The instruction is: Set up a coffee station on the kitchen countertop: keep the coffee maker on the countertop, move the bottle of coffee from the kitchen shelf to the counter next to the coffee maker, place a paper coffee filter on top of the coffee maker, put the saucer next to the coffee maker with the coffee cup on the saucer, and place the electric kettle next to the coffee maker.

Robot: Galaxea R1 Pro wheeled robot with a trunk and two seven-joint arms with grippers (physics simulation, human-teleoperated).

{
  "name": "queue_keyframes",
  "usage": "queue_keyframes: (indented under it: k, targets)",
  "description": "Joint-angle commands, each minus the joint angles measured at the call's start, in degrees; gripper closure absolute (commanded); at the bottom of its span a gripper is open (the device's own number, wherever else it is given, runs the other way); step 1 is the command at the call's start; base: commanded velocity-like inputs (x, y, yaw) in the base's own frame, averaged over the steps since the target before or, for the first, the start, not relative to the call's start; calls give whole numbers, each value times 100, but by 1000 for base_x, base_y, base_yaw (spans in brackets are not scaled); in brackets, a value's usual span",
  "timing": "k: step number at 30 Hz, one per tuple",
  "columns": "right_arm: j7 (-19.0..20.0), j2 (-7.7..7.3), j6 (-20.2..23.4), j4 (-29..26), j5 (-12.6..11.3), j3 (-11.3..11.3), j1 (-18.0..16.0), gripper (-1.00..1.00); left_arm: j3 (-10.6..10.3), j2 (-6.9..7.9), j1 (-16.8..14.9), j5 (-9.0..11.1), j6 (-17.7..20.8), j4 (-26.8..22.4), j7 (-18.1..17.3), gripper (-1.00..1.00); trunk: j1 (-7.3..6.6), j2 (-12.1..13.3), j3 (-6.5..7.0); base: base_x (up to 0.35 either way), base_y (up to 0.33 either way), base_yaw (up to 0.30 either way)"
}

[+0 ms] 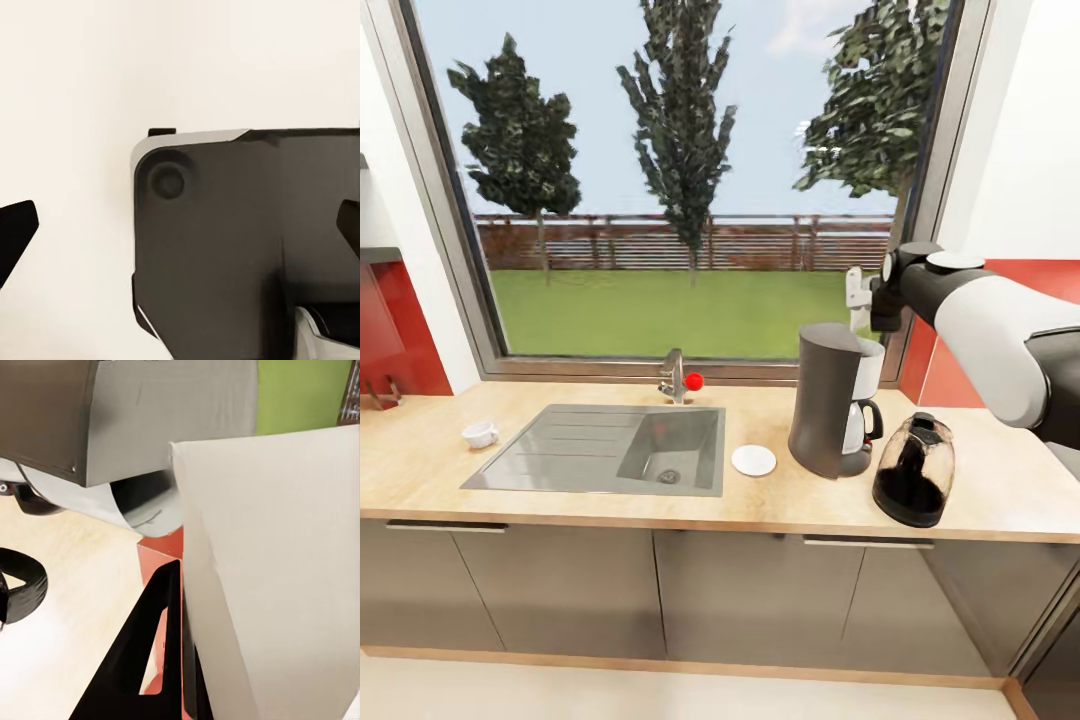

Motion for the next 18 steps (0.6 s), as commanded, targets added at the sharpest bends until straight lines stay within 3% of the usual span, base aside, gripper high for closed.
queue_keyframes:
  k: [1,11,12,18]
  targets:
    - [31,-8,55,-44,-70,39,1,100,-1,33,-36,24,-24,-27,11,-100,2,-3,-2,0,0,0]
    - [57,-18,55,-365,-62,51,1,100,-11,356,-322,28,-186,-352,6,-100,2,-3,-2,0,0,0]
    - [58,-19,55,-406,-62,53,1,100,-14,534,-322,25,-402,-702,3,-100,2,-3,-2,17,0,0]
    - [59,-62,55,-390,-55,56,1,100,-25,531,-321,16,-496,-670,5,-100,2,-3,-2,68,-104,0]
